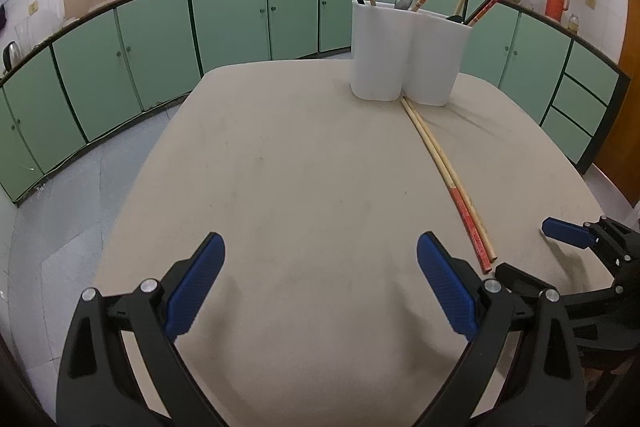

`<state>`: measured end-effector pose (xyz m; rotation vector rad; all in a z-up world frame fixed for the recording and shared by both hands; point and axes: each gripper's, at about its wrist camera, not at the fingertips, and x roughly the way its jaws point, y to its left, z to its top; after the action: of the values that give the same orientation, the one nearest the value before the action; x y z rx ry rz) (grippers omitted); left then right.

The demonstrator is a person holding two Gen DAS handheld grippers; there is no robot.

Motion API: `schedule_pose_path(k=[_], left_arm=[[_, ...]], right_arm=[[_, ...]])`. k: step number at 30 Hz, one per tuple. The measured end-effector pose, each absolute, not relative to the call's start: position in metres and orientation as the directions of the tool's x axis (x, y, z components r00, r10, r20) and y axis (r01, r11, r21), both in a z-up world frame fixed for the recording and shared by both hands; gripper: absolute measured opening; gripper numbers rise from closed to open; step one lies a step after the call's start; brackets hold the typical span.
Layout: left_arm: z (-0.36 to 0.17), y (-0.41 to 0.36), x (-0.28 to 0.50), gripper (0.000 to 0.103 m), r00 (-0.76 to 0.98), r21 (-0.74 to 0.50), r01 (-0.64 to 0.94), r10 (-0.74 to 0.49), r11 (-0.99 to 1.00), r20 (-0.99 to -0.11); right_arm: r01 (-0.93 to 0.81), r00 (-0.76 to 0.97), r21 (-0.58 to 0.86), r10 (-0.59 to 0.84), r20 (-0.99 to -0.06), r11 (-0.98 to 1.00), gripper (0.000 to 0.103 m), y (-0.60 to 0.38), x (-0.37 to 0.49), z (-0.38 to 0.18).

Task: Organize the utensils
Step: 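Move back and grasp the plain wooden chopstick with the right tool, then grasp the red-tipped wooden chopstick with the left tool while right tool holds wooden chopstick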

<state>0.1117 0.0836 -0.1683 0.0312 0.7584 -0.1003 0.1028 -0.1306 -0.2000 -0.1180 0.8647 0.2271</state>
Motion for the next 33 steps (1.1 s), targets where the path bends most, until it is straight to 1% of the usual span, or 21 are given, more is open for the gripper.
schedule_pose_path(k=[10,12,13,15,16,18,19,21,23,24,28,31,33], left_arm=[[-0.168,0.086,0.113,0.094,0.723,-0.021,0.092,-0.082,0.996,-0.686],[-0.168,0.087,0.112,0.094,0.723,-0.022,0.092,-0.082,0.996,-0.686],[-0.168,0.086,0.113,0.094,0.722,-0.023,0.091,-0.082,0.996,-0.687],[-0.168,0.087,0.112,0.094,0.722,-0.023,0.091,-0.082,0.996,-0.687],[-0.168,0.087,0.112,0.094,0.722,-0.022,0.092,-0.082,0.996,-0.687],[-0.168,0.086,0.112,0.094,0.721,-0.02,0.093,-0.081,0.995,-0.688],[-0.168,0.086,0.112,0.094,0.721,-0.02,0.093,-0.081,0.996,-0.688],[-0.167,0.086,0.111,0.094,0.722,-0.019,0.093,-0.081,0.995,-0.687],[-0.167,0.086,0.111,0.094,0.723,-0.017,0.092,-0.078,0.996,-0.687],[-0.167,0.086,0.111,0.094,0.723,-0.017,0.091,-0.078,0.996,-0.687],[-0.167,0.087,0.112,0.094,0.722,-0.022,0.086,-0.078,0.996,-0.687],[-0.167,0.085,0.113,0.094,0.721,-0.025,0.09,-0.083,0.996,-0.688],[-0.168,0.083,0.113,0.094,0.72,-0.022,0.096,-0.085,0.995,-0.689]], right_arm=[[-0.274,0.623,-0.026,0.156,-0.767,0.961,0.075,-0.116,0.11,-0.199],[-0.276,0.615,0.003,0.179,-0.768,0.961,0.068,-0.119,0.11,-0.199],[-0.274,0.614,0.012,0.185,-0.768,0.962,0.066,-0.12,0.109,-0.199],[-0.276,0.614,0.02,0.193,-0.765,0.961,0.056,-0.12,0.109,-0.198],[-0.277,0.615,0.023,0.195,-0.764,0.961,0.053,-0.119,0.108,-0.198],[-0.279,0.615,0.033,0.205,-0.762,0.96,0.043,-0.118,0.106,-0.198],[-0.282,0.615,0.035,0.209,-0.76,0.959,0.04,-0.116,0.105,-0.198],[-0.284,0.616,0.042,0.216,-0.757,0.958,0.02,-0.116,0.104,-0.197],[-0.27,0.615,0.061,0.221,-0.757,0.961,0.011,-0.122,0.105,-0.197],[-0.262,0.612,0.072,0.224,-0.759,0.962,0.008,-0.126,0.106,-0.197],[-0.231,0.607,0.099,0.223,-0.763,0.968,0.008,-0.143,0.106,-0.197],[-0.215,0.592,0.158,0.257,-0.764,0.964,0.01,-0.156,0.106,-0.198],[-0.222,0.594,0.161,0.264,-0.76,0.962,0.011,-0.156,0.104,-0.198]])
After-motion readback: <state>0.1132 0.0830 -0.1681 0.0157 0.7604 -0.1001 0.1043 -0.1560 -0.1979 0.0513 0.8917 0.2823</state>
